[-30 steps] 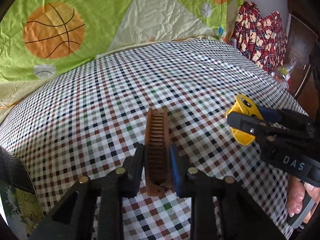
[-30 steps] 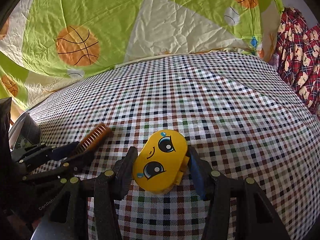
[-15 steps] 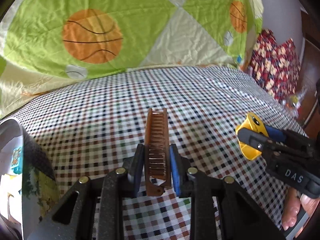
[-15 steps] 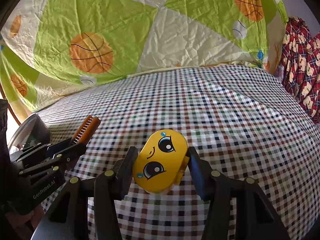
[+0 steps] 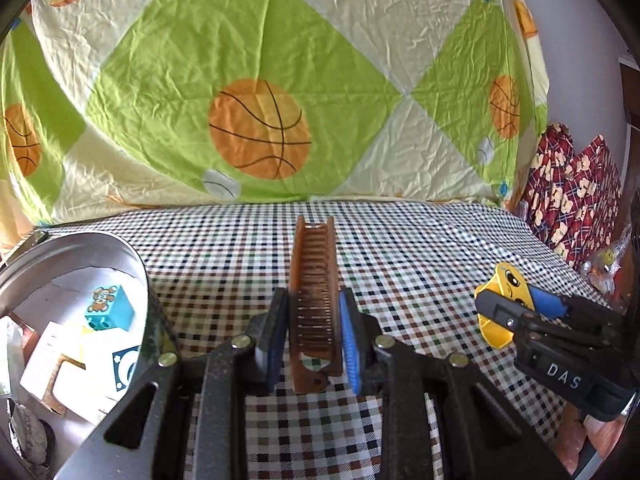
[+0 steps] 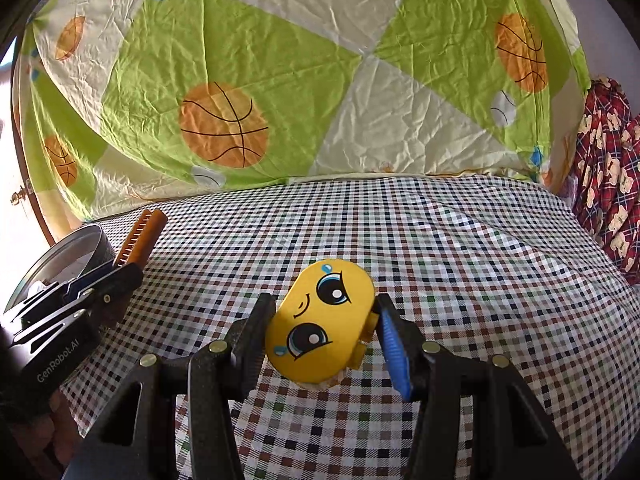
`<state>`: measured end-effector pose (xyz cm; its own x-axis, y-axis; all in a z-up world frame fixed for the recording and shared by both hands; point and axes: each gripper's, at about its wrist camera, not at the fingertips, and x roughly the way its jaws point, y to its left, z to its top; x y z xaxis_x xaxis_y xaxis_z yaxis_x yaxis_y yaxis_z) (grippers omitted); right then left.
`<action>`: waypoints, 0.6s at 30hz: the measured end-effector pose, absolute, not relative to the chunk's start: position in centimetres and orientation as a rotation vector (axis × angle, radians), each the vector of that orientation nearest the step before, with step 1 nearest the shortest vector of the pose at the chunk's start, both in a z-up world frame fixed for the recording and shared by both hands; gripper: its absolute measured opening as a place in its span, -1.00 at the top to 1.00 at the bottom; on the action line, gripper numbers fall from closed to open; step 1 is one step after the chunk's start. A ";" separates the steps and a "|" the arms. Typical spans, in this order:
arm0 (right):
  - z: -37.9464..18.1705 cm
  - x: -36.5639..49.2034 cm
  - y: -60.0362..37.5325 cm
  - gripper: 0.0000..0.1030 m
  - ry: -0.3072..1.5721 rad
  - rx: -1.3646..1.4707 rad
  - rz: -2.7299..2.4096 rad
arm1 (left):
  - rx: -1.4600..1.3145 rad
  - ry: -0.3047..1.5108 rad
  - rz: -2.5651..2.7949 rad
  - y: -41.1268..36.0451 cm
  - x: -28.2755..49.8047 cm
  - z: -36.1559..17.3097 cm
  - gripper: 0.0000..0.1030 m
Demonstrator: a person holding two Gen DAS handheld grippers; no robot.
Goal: Organize rigid objects
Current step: 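Carry the comb with the left tool while the right tool carries the face block to the tin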
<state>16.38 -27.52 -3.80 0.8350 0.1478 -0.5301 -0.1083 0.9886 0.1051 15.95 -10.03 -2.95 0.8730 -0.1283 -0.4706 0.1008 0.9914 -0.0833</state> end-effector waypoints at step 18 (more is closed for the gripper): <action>-2.9 14.0 -25.4 -0.04 0.441 0.044 0.204 | -0.018 0.402 -0.072 -10.0 13.5 -2.2 0.54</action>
